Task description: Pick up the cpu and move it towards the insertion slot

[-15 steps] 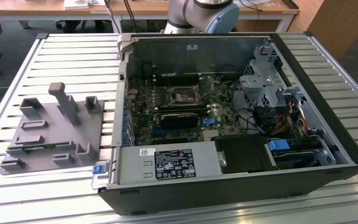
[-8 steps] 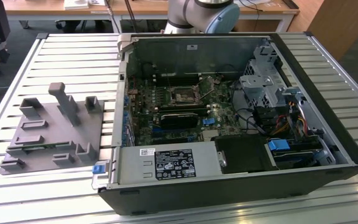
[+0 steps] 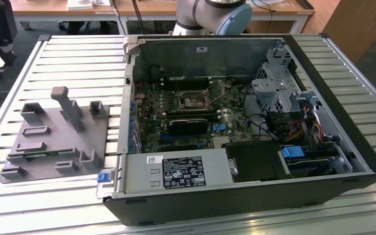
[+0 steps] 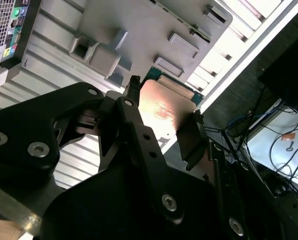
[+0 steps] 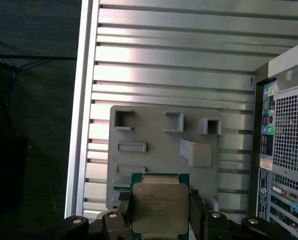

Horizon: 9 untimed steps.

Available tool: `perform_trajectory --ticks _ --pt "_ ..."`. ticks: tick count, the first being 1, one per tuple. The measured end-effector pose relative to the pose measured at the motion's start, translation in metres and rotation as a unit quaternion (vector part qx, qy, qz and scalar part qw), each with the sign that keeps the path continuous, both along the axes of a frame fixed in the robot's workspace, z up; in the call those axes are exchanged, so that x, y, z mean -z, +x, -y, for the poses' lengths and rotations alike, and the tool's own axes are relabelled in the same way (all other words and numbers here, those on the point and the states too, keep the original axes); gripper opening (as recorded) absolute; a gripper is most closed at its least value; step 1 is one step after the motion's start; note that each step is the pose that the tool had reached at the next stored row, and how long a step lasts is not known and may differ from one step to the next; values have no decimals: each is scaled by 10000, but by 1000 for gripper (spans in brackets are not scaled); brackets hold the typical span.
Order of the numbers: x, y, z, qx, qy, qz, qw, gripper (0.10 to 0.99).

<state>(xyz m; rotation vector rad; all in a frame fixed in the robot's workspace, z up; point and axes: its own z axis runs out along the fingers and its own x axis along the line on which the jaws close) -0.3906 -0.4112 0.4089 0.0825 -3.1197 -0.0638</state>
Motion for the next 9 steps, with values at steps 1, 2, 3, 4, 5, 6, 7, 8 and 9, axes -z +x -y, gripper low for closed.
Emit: perform_trajectory --ticks 1,2,3,4,5,6,7,8,9 --pt "0 11 0 0 0 0 10000 541" --pt "0 22 0 0 0 0 10000 541" --pt "-1 49 0 0 0 0 10000 541" --pt "-1 62 0 0 0 0 10000 541" --pt "0 74 0 0 0 0 10000 541" --pt "0 86 0 0 0 0 10000 541" --pt "0 98 0 0 0 0 10000 541" --pt "0 110 0 0 0 0 10000 541" --pt "0 122 0 0 0 0 10000 541"
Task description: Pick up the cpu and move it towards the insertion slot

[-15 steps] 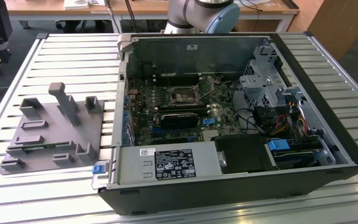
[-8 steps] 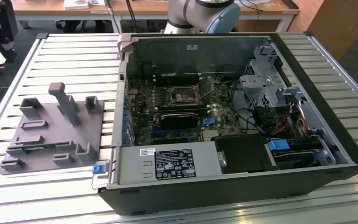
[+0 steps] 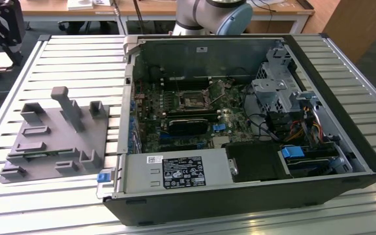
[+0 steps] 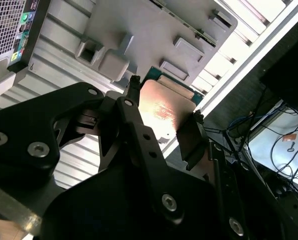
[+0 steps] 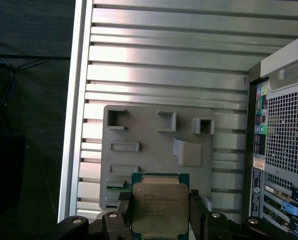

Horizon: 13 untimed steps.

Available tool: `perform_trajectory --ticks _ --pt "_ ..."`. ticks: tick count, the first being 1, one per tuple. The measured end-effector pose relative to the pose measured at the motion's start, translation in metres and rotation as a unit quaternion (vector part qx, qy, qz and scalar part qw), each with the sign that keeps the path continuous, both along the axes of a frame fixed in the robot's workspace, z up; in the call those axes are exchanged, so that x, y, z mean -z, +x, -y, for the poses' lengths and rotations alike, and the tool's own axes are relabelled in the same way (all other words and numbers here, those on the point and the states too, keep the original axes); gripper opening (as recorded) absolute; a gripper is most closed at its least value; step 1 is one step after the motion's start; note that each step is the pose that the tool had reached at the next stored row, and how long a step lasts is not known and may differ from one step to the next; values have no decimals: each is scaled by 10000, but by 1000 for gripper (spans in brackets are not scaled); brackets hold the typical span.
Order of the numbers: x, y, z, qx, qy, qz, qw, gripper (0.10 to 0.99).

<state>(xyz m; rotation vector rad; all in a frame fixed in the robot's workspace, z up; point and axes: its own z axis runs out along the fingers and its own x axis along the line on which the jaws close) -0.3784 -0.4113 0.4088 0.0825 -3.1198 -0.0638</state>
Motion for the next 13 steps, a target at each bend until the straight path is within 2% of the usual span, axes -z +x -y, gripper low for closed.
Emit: perform_trajectory --ticks 13 --pt "0 131 0 0 0 0 10000 541"
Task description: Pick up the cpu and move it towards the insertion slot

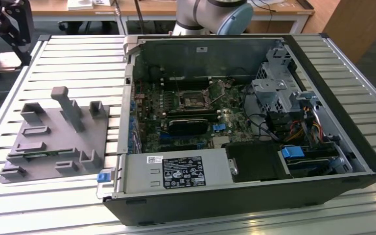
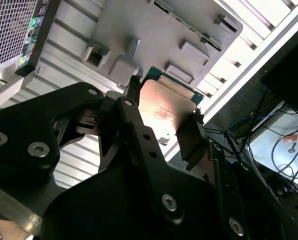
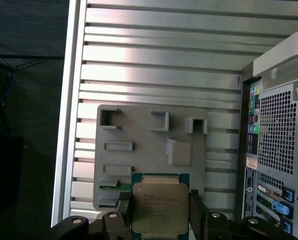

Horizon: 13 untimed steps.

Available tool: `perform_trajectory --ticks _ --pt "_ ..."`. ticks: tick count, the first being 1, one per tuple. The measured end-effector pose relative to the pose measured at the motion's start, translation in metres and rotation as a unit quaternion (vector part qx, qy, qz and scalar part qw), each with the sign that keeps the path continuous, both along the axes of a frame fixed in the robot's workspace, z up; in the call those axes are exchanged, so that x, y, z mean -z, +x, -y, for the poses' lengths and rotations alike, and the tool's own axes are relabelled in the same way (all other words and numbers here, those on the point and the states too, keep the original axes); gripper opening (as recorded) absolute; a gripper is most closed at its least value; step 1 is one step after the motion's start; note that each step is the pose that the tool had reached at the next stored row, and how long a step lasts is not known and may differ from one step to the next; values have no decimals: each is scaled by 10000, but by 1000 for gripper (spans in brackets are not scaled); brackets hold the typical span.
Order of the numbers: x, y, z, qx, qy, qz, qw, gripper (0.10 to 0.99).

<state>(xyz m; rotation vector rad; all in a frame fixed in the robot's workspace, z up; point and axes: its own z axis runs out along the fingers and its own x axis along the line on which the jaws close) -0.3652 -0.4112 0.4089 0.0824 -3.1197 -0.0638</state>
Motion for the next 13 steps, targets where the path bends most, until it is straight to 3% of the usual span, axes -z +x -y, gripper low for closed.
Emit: perform_trajectory --ticks 13 --pt "0 142 0 0 0 0 10000 541"
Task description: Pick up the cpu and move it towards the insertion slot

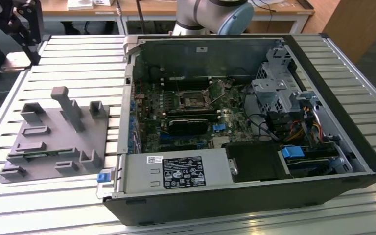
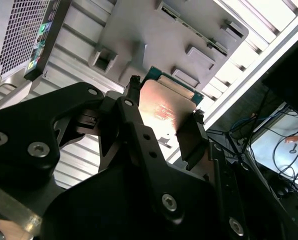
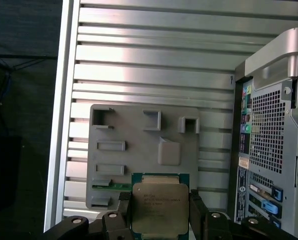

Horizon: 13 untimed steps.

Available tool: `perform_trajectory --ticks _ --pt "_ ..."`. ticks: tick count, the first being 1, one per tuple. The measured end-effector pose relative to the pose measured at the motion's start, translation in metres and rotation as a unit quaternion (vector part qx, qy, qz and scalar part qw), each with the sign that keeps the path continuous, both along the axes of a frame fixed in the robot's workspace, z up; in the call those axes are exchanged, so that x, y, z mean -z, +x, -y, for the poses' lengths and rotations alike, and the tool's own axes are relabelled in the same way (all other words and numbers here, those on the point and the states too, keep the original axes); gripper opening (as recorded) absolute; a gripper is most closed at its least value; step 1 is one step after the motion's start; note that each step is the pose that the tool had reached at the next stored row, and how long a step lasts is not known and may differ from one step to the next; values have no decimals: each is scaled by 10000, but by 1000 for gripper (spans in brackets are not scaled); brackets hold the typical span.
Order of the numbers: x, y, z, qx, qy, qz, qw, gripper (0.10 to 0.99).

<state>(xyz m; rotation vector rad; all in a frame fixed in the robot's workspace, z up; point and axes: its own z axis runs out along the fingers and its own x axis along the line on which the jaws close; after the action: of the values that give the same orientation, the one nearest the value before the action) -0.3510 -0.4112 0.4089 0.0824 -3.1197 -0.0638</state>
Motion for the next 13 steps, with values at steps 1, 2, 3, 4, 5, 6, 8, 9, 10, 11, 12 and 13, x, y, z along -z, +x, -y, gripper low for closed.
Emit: perform_trajectory --ticks 1,2,3,4,5,6,8,9,10,11,12,13 --pt "0 9 0 0 0 0 10000 541" --pt "0 18 0 0 0 0 10000 541" --pt "0 27 0 0 0 0 10000 541" --pt "0 37 0 0 0 0 10000 541" --pt "0 49 0 0 0 0 10000 541" --pt "0 61 0 0 0 0 10000 541" --pt "0 87 0 0 0 0 10000 541" --pt "0 100 0 0 0 0 10000 541" --pt "0 114 0 0 0 0 10000 541" --pt "0 128 0 0 0 0 10000 541" --pt "0 143 0 0 0 0 10000 541" --pt "0 159 0 0 0 0 10000 541"
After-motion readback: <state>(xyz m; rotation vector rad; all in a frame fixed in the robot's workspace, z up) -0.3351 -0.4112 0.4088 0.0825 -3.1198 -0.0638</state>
